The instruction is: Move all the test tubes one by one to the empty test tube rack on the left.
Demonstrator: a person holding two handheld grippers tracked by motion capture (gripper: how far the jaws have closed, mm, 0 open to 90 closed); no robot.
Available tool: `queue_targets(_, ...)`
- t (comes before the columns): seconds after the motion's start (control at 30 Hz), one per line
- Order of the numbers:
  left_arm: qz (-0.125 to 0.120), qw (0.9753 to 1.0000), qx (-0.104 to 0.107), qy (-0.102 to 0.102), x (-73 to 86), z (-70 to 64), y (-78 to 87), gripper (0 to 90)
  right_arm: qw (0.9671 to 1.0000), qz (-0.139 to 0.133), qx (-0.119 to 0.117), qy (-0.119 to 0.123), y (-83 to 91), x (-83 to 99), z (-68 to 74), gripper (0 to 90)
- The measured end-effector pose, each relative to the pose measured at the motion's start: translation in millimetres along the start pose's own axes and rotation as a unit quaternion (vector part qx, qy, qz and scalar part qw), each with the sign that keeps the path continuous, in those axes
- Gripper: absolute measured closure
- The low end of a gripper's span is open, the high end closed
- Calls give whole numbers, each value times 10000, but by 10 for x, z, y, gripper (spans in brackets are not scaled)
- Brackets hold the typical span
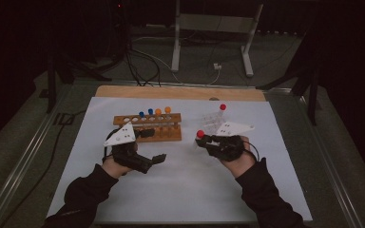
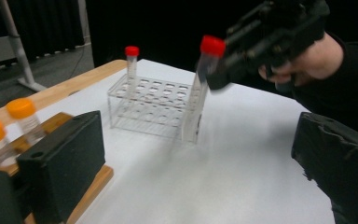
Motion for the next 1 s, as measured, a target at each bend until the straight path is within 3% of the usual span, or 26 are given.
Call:
queue_targets(0.2, 13, 9995, 192, -259, -45, -126, -96, 192, 9986, 192, -463, 150, -220, 39, 267, 748)
queue_targets(0.3, 75, 9987, 256, -426, -42, -169, -155, 331, 9976, 256, -620, 179, -292, 32, 349, 748)
queue_targets(0.63, 82, 9973, 339, -643, -23, -208, -239, 663, 9966, 311, -728, 245, -370, -4, 439, 748)
queue_targets(0.8, 86, 9965, 367, -751, -32, -230, -232, 708, 9967, 297, -724, 227, -367, -5, 440, 747)
queue_targets(1.0, 138, 9957, 238, -880, -38, -256, -234, 712, 9968, 302, -704, 244, -373, -14, 445, 748)
Point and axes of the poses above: each handheld gripper's, and its own axes: y roughly backward along the jaws, x roughly out of its underside, z roughly to its left, the point moved 5 cm from there along -y, roughly forward along the jaws, and after that the axes turned 10 degrees about -x, right-handed, at the moved point
